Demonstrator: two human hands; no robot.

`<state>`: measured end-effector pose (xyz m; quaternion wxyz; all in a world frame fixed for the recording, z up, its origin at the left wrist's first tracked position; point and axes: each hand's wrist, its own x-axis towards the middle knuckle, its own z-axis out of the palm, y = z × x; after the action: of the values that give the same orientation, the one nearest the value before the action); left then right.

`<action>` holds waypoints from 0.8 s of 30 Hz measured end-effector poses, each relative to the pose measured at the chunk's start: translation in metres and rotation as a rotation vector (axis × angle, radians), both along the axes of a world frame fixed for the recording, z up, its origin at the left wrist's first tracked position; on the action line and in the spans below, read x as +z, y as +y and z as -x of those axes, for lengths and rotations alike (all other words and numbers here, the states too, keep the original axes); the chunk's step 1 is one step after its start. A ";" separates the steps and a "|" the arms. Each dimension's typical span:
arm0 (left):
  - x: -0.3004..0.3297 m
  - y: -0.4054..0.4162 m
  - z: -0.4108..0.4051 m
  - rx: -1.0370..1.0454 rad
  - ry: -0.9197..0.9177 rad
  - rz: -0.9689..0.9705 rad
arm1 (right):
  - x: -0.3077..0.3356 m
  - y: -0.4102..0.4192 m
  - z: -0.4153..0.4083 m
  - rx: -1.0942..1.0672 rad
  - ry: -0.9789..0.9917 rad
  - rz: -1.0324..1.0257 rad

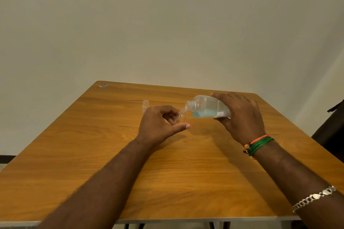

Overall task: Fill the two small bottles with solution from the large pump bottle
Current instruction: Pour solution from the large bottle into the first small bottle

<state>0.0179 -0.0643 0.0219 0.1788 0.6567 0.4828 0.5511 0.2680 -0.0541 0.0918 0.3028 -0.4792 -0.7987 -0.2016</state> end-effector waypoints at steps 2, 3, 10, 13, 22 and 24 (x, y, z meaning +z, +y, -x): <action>0.000 0.000 0.000 0.004 -0.004 0.003 | 0.001 0.000 0.000 0.000 -0.003 0.001; 0.000 0.000 0.000 0.005 -0.008 0.004 | 0.001 0.000 0.000 0.000 -0.005 0.003; 0.000 -0.001 -0.001 0.010 -0.002 -0.001 | 0.002 0.000 -0.001 0.000 -0.017 -0.002; 0.000 -0.001 0.000 0.013 0.005 -0.005 | 0.002 0.000 0.000 0.001 -0.019 -0.006; 0.000 0.000 0.000 0.017 0.007 -0.001 | 0.003 0.001 0.000 -0.011 -0.035 -0.018; 0.000 0.000 -0.001 0.019 0.010 -0.001 | 0.003 0.002 0.001 -0.017 -0.041 -0.020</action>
<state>0.0188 -0.0646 0.0216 0.1708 0.6549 0.4898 0.5496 0.2674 -0.0525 0.0952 0.2896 -0.4786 -0.7986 -0.2219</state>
